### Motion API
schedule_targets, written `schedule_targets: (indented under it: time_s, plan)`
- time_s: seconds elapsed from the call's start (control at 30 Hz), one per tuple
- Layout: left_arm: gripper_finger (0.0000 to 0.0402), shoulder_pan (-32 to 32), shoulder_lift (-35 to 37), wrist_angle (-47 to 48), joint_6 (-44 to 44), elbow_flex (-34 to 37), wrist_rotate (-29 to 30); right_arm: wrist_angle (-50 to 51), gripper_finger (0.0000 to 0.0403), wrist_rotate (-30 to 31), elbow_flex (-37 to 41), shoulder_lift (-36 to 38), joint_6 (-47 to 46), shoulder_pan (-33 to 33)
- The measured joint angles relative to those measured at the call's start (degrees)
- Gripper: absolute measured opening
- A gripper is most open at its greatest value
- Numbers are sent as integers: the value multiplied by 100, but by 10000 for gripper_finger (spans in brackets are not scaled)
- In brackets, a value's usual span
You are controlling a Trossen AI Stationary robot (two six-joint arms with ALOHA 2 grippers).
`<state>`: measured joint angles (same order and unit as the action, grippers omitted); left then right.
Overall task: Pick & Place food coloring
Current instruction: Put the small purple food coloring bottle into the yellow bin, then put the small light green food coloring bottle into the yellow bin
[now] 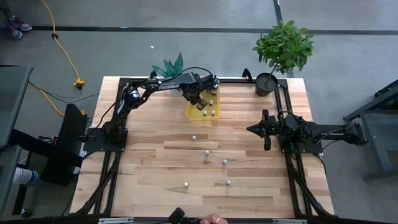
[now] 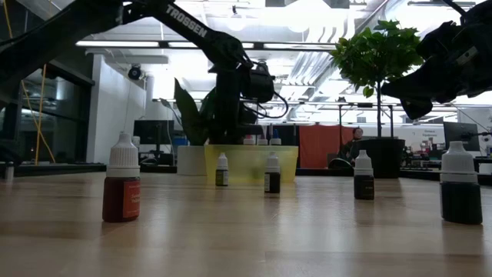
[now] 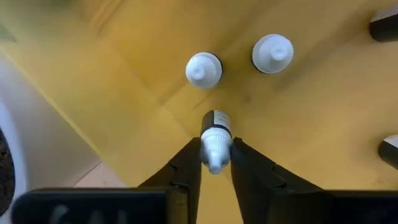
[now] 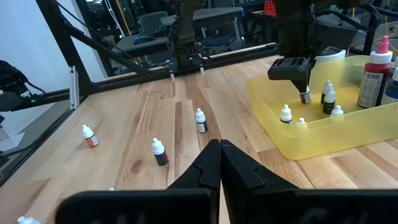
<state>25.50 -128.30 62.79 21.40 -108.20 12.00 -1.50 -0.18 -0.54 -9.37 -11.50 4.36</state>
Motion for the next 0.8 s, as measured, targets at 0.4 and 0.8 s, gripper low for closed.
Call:
schedule_targets:
  time_s: [0.4, 0.8]
  plan:
    - [157, 0, -23, 18, -371, -273, 229, -2, 0, -1, 0, 0, 1, 0]
    - [163, -125, -14, 168, -780, -1119, 32, -2, 0, -1, 1, 0, 0, -1]
